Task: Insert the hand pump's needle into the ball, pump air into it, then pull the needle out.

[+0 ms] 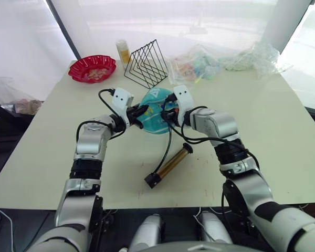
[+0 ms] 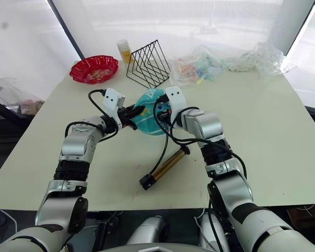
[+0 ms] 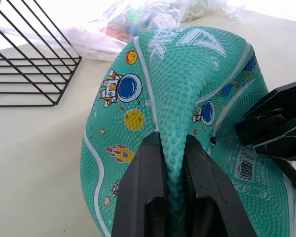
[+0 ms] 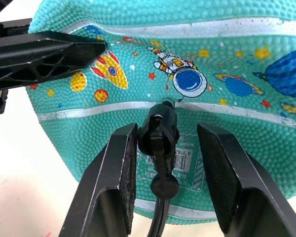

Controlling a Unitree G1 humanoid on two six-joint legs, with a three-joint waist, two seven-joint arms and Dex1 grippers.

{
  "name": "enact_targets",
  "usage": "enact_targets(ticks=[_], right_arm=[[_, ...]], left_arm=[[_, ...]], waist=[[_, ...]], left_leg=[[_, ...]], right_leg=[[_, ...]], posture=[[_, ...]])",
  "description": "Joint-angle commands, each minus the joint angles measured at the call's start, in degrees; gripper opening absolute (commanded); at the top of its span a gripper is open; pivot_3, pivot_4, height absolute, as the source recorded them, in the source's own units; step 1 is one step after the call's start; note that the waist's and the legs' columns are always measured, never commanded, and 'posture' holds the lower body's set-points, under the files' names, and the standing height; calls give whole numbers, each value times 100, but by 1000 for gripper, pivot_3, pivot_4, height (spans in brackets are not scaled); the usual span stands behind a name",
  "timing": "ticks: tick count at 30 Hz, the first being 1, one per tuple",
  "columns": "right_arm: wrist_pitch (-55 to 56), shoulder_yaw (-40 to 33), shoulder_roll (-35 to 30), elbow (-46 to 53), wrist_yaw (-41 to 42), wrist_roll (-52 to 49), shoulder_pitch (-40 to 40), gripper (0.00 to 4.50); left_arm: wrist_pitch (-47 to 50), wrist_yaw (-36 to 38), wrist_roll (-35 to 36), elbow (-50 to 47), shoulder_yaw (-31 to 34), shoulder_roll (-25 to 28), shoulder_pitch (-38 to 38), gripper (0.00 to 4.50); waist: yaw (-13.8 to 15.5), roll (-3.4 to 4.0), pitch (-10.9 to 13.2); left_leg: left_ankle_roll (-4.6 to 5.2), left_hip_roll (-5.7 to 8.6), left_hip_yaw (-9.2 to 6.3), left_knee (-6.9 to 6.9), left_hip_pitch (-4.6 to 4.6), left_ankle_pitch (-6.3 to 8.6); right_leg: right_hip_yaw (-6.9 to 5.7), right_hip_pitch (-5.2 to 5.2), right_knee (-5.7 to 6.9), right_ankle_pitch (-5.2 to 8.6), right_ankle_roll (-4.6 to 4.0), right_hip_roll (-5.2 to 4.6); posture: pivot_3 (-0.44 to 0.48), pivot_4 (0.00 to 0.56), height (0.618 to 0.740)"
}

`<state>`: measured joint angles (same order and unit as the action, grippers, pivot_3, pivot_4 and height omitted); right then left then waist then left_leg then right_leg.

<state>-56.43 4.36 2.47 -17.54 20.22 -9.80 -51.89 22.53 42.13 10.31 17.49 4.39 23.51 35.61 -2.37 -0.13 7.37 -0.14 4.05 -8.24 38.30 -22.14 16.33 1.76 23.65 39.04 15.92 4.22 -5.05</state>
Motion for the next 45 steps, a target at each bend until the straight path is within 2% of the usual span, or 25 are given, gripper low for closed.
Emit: enact_targets(ticks=[1,2,6,11,16,23,31,45], right_arm=[[-11,-48,5,128,-8,-108,-142,660],[-19,-49,6,135,-7,-118,-143,315],[70,52,-48,135,13,-58,-192,318],[284,726,-349,-16,381,259,-457,318],[741,2194,-802,-806,1421,986,-1334,318],[1261,2879,-761,-1901,2124,1542,-2020,318],[1974,3082,-302,-3169,2427,2067,-2433,318],[2640,2746,314,-4316,2353,2634,-2441,318]], left_arm=[[91,73,16,121,-221,-72,-111,0],[88,73,13,119,-223,-70,-113,0],[79,77,8,144,-225,-70,-103,0],[93,162,20,203,-265,-69,-88,0],[148,510,97,413,-403,-119,90,0],[225,736,128,602,-457,-167,230,0],[395,773,236,512,-447,-258,150,0],[732,720,316,219,-287,-332,27,0]], waist=[[1,0,0],[0,0,0],[0,0,0],[-2,1,1],[-1,1,1],[-1,1,0],[-21,2,-3],[-154,29,-92]], left_leg=[[0,0,0,0,0,0],[0,0,0,0,0,0],[0,0,0,0,0,0],[0,0,1,0,0,0],[0,1,0,1,5,0],[0,1,-5,0,9,0],[0,1,-5,-2,27,0],[0,-1,-10,-12,49,1]], right_leg=[[0,0,0,0,0,0],[0,0,0,0,0,0],[0,0,0,0,0,0],[0,0,0,0,0,0],[-3,-2,-2,0,0,2],[-9,-6,-5,0,0,2],[-6,-21,-3,0,0,2],[4,-32,-2,-1,-2,8]], posture=[[0,150,740],[0,150,740],[0,150,740],[0,150,740],[0,150,740],[0,150,740],[0,150,740],[0,150,740]])
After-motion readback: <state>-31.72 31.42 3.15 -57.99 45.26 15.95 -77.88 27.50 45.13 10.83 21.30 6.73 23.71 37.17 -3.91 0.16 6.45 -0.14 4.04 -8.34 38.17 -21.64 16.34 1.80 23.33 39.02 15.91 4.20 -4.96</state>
